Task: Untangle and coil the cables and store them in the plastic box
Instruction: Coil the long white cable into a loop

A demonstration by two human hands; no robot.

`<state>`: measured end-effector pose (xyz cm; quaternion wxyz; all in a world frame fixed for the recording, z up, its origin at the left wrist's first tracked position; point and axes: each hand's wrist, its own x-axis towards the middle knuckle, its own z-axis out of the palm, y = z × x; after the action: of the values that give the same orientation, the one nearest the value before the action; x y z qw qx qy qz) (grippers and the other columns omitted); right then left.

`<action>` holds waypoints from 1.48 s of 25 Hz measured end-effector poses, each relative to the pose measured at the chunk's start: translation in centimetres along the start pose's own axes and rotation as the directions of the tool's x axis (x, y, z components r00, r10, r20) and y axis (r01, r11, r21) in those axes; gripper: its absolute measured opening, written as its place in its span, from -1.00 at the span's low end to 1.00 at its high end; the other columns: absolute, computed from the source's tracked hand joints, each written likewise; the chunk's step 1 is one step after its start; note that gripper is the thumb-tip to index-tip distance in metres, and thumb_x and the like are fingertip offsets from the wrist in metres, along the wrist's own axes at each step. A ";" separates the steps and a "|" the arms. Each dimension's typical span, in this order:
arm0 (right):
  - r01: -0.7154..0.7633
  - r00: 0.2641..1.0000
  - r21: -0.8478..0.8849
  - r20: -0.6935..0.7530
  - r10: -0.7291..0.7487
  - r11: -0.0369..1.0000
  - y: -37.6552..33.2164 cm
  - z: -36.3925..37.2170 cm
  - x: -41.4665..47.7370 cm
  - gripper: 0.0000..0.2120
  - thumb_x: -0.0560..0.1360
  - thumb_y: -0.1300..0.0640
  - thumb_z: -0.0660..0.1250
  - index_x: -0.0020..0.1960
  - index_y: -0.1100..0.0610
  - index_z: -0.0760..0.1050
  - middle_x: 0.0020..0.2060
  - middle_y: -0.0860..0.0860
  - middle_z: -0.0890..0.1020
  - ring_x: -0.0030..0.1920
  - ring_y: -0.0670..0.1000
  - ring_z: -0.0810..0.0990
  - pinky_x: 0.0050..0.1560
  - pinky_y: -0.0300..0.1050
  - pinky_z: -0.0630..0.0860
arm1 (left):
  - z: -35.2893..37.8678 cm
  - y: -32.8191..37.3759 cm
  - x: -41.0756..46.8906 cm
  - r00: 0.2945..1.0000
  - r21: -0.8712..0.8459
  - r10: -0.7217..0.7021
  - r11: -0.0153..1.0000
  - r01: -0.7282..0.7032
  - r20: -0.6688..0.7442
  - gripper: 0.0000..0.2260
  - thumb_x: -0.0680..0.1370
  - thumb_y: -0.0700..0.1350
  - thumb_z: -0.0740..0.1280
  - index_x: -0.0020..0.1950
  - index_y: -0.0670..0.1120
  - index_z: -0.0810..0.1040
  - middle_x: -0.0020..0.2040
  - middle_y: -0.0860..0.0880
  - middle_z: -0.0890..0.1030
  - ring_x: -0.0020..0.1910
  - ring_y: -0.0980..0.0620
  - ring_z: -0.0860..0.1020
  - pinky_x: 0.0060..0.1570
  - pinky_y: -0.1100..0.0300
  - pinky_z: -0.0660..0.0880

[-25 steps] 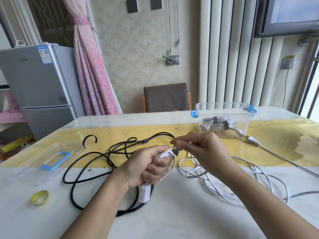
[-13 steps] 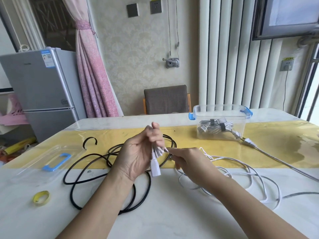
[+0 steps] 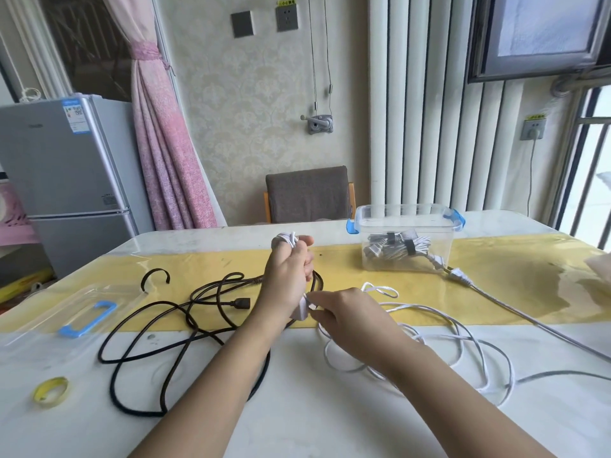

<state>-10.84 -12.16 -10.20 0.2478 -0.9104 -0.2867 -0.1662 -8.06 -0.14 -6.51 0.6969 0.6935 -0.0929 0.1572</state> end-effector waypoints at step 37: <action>-0.264 0.954 0.765 0.116 0.277 0.587 3.1 -7.4 -0.8 -0.73 0.47 -0.01 0.28 -0.10 0.13 0.67 -0.50 -0.02 0.42 -0.51 -0.09 0.26 -0.48 -0.30 0.31 | -9.1 -0.4 2.0 0.890 -0.109 -0.447 0.893 0.437 -0.092 -0.56 0.59 0.14 0.17 -0.41 -0.03 0.17 -0.65 0.10 0.14 -0.73 0.16 0.08 -0.68 0.39 0.01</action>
<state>-10.72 -18.77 -5.56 0.6380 -0.7472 -0.1864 0.0052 -6.84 9.13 -6.43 0.7475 0.6558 0.1010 0.0300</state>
